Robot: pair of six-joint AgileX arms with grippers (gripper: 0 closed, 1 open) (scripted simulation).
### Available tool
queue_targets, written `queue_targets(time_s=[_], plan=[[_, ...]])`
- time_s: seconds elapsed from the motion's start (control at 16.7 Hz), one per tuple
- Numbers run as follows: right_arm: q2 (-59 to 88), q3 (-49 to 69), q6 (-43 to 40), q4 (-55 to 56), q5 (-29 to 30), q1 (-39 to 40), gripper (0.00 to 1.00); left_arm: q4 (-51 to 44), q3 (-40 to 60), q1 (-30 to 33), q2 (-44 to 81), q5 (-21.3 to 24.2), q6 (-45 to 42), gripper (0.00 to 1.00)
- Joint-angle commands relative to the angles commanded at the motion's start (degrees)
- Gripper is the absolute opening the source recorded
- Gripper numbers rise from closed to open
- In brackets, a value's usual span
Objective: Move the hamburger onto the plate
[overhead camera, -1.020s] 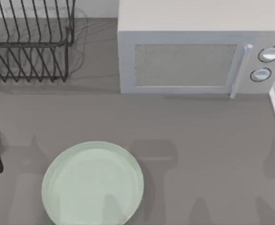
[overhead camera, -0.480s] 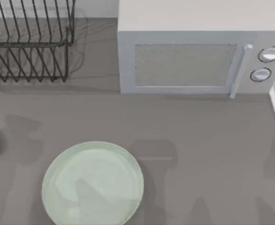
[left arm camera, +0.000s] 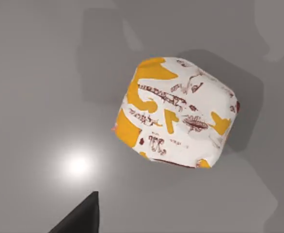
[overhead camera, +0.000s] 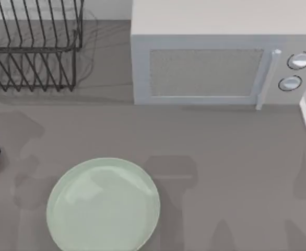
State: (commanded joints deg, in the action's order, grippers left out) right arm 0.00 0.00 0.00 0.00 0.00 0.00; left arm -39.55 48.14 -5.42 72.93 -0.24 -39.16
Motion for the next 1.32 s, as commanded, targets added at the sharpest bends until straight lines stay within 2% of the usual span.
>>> queue_targets(time_s=[0.36,0.6,0.84,1.32], plan=[[0.0,0.0,0.0,0.0,0.0,0.0,1.0,-11.9,15.97,-1.81,22.62,0.0,-12.18,1.0],[0.0,0.0,0.0,0.0,0.0,0.0,1.0,-16.42,24.15,-2.58,31.89,0.27,-17.67,1.0],[0.0,0.0,0.0,0.0,0.0,0.0,1.0,-17.89,27.72,-2.92,35.19,0.39,-19.89,1.0],[0.0,0.0,0.0,0.0,0.0,0.0,1.0,-16.89,27.13,-2.72,35.69,0.39,-19.9,1.0]])
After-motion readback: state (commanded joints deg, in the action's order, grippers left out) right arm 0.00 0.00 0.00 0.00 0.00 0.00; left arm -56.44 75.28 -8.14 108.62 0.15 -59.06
